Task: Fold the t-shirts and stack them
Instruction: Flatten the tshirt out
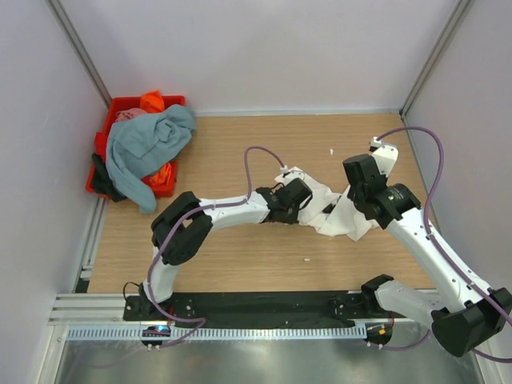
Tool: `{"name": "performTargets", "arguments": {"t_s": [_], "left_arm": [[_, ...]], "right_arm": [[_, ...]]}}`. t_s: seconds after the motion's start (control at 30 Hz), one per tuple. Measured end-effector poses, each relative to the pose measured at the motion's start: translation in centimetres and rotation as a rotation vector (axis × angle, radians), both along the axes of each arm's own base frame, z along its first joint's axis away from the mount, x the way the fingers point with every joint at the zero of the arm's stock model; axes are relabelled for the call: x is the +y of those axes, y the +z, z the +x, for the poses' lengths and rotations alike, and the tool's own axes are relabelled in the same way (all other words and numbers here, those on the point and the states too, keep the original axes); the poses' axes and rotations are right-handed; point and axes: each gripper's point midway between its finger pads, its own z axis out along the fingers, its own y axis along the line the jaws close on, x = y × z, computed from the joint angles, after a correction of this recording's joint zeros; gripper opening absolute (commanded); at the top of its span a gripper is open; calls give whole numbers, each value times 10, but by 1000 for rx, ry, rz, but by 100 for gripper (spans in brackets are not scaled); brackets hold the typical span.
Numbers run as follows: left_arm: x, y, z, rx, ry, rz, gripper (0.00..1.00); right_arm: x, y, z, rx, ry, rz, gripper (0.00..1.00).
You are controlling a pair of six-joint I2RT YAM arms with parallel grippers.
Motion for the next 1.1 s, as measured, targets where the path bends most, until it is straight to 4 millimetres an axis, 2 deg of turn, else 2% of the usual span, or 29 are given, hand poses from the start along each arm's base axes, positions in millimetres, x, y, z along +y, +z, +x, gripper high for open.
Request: {"name": "performTargets", "arguments": {"t_s": [0.07,0.17,0.27,0.3,0.37,0.4,0.47,0.5,0.57,0.63,0.67,0.73,0.8,0.87,0.93,1.0,1.1], "left_arm": [[-1,16,8,-28,5,11,0],[4,61,23,-79,26,0,0],[32,140,53,-153,97,-79,0],[47,170,68,-181,135,-121,0],[93,227,105,-242,241,-197,3],[121,251,127,-279,306,-230,20],[178,279,161,-327,414,-254,68],[201,280,175,-331,454,-247,83],[249,269,199,-289,542,-227,86],[273,231,211,-197,578,-180,93],[278,203,208,-131,582,-146,98],[277,142,182,13,568,-86,100],[272,92,136,160,539,-19,100],[269,69,100,237,512,25,100],[264,73,76,239,485,33,100],[261,96,65,180,467,6,97],[255,145,58,14,448,-69,95]], "right_arm": [[0,0,0,2,2,-3,1],[-1,1,-1,5,3,-9,1],[-2,10,0,-7,1,-13,1],[-3,16,1,-18,1,-14,1],[-4,29,4,-49,-7,-13,1],[-5,34,6,-61,-12,-13,1],[-7,44,10,-83,-24,-9,1],[-7,46,11,-87,-28,-8,1],[-8,45,13,-84,-34,-8,1],[-7,40,16,-68,-31,-10,1],[-6,38,18,-61,-30,-11,1],[-5,31,19,-47,-28,-13,1],[-6,23,18,-29,-28,-19,1],[-6,15,16,-8,-26,-23,1],[-5,10,16,6,-22,-24,1],[-4,6,18,9,-19,-20,1],[-1,0,21,21,-11,-14,1]]}}
